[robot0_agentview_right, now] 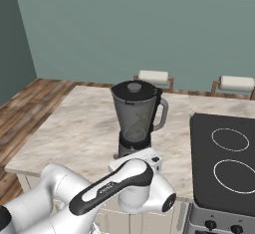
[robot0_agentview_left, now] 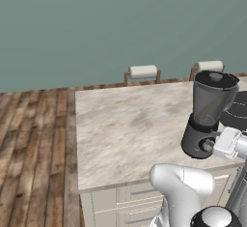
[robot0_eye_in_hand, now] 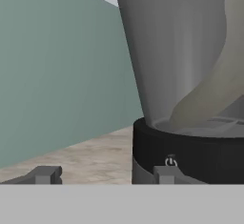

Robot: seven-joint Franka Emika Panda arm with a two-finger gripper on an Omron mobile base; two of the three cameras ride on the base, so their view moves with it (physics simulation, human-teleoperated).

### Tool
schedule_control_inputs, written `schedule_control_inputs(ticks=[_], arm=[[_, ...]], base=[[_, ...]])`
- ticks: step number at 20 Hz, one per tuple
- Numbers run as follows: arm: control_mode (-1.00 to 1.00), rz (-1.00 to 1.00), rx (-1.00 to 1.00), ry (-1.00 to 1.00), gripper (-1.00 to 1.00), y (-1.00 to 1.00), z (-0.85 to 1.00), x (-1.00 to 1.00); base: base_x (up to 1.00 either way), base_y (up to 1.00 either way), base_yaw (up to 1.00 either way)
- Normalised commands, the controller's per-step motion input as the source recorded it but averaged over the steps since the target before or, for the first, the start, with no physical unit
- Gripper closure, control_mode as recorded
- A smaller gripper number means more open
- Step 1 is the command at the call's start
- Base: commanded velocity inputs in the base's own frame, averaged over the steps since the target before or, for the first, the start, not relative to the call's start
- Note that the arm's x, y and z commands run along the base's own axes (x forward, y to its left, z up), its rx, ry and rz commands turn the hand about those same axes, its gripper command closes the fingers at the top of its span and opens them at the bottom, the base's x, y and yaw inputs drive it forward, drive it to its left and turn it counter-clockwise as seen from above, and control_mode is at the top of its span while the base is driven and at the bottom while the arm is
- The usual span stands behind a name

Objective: Open the blender lid, put the banana in the blender, close the lid, and start the blender.

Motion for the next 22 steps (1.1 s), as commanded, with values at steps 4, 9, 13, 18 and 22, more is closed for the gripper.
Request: schedule_control_inputs(ticks=[4,9,13,18,22], arm=[[-1.0,0.0,0.0,0.0,-1.0,0.07,0.0,0.28],[-1.0,0.0,0.0,0.0,-1.0,0.05,0.0,0.33],[-1.0,-0.01,-0.01,0.0,-1.0,0.09,0.06,0.28],[-1.0,0.0,0.0,-0.05,-1.0,0.11,0.09,0.0],[-1.0,0.0,0.0,-0.1,-1.0,0.3,0.14,0.0]], base=[[0.0,0.0,0.0],[0.0,0.0,0.0],[0.0,0.0,0.0],[0.0,0.0,0.0],[0.0,0.0,0.0]])
